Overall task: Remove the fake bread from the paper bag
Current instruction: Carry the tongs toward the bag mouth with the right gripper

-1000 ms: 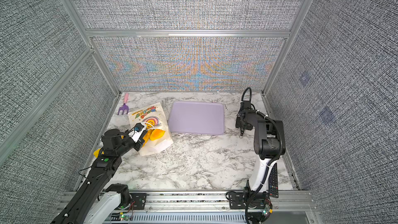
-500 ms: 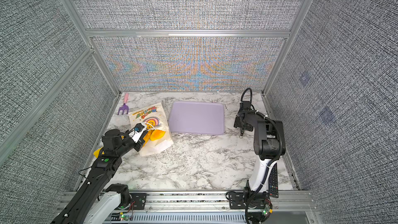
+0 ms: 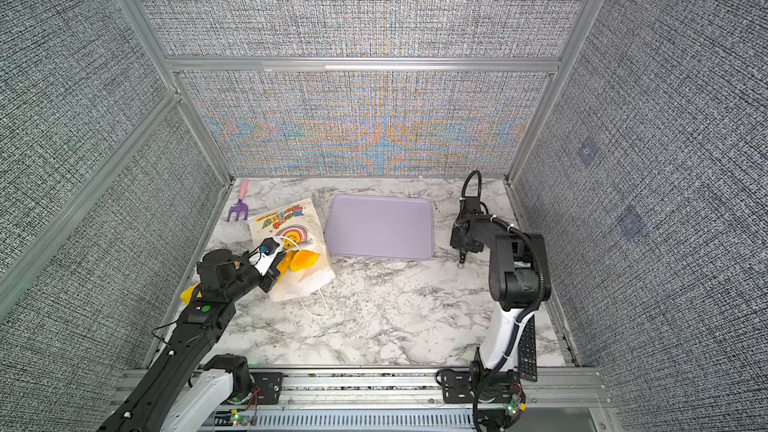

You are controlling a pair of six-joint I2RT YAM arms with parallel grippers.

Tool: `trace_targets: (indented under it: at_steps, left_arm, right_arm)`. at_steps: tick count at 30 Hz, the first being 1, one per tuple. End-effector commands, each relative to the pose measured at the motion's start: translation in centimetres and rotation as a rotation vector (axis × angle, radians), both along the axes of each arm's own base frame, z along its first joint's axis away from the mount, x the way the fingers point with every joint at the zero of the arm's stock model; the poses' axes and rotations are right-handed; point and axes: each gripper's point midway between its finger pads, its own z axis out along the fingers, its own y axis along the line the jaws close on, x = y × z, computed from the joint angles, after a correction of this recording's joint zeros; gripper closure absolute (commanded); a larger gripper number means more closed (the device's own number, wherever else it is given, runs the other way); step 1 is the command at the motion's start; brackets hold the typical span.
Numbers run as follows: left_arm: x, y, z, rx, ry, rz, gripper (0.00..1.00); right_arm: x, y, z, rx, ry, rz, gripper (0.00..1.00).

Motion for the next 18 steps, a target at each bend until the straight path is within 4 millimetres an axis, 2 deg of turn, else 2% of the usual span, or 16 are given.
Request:
trace_targets:
  at_steps: [1,7,11,18]
  left_arm:
    - [0.1,-0.4,0.8,-0.025,-0.025,-0.020,1.00]
    - [0.0,-0.5,1.0,-0.030,-0.028,-0.023,1.00]
    - [-0.1,-0.6,1.4,-0.032,-0.040,-0.026,1.00]
    - [-0.3,-0.8,1.9,-0.043,-0.061,-0.040,1.00]
  right_arm:
    - [-3.7,0.3,0.0,0.006,0.135,0.043,0.73]
    - [-4.6,0.6,4.3,0.026,0.071,0.040,0.73]
    - [-5.6,1.1,7.2,0.052,0.032,0.033,0.64]
    - [-7.3,2.1,11.0,0.111,-0.013,0.033,0.54]
